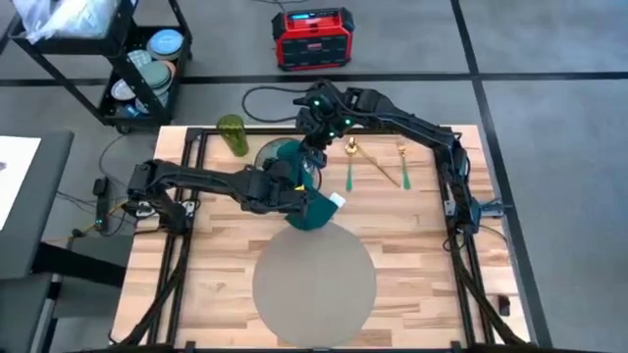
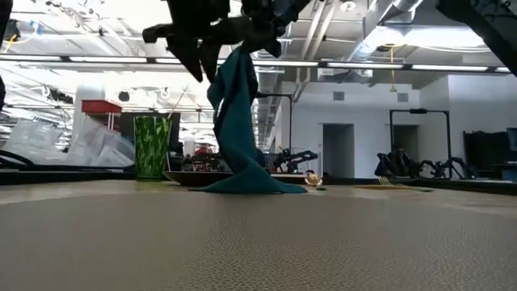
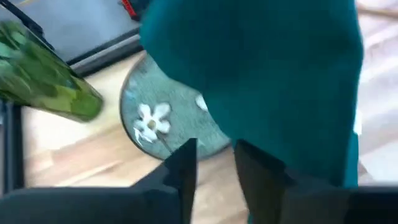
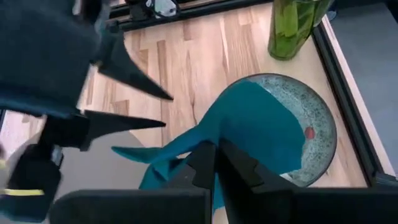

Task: Set table place
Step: Fold the green napkin

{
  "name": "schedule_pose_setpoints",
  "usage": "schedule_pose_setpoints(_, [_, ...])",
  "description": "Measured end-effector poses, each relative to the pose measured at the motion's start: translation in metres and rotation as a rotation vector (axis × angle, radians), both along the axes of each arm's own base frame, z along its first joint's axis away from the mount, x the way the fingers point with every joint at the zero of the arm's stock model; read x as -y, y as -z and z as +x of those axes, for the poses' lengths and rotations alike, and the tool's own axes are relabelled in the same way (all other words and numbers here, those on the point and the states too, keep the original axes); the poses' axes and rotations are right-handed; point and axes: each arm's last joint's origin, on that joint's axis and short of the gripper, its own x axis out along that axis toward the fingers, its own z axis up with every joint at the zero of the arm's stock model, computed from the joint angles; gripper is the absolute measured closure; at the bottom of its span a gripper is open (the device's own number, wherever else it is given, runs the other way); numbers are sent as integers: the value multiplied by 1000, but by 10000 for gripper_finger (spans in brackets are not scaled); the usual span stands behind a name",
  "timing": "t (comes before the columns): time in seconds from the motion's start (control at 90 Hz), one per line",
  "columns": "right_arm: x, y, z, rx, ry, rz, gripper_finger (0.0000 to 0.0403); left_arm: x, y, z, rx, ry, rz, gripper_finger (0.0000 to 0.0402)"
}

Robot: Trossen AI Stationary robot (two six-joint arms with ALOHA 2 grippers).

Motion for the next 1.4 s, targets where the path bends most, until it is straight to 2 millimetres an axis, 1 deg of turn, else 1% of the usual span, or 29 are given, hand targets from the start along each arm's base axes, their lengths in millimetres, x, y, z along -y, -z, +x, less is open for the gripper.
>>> schedule_pose_setpoints(0.056, [-1, 0, 0, 0, -2, 1, 403, 3, 0, 0, 0, 8, 0, 385])
schedule_pose_setpoints(0.167, [-3, 0, 1, 0, -6, 4, 403, 8, -6, 0, 20, 18, 14, 399])
schedule_pose_setpoints(0.289, [-3, 0, 1, -1, -6, 6, 403, 14, -20, 0, 54, 32, 44, 401])
schedule_pose_setpoints(0.444, [-4, -2, -1, -7, -1, 13, 403, 18, -31, -6, 28, 35, 63, 401])
schedule_pose_setpoints(0.533, [-5, -6, -4, 3, 0, 10, 403, 18, -32, -9, 19, 20, 58, 401])
schedule_pose_setpoints(0.789, [-7, -19, -9, 28, 1, 0, 403, 20, -31, -7, 4, 56, -12, 401])
schedule_pose_setpoints(0.867, [-7, -19, -10, 23, -1, 0, 403, 20, -38, -7, -1, 77, -16, 401])
schedule_pose_setpoints(0.967, [-8, -18, -10, 16, -2, 3, 403, 20, -47, -5, -1, 124, -7, 387])
schedule_pose_setpoints(1.111, [-10, -13, -9, -6, -9, 10, 403, 14, -56, -4, -19, 164, 9, 350])
schedule_pose_setpoints(1.178, [-12, -11, -9, -22, -12, 15, 403, 11, -56, -4, -35, 172, 15, 331])
schedule_pose_setpoints(1.256, [-12, -11, -10, -32, -18, 14, 403, 8, -55, 0, -5, 164, 17, 309])
schedule_pose_setpoints(1.4, [-12, -10, -10, -35, -16, 15, 403, 5, -49, 16, 70, 167, 50, 278])
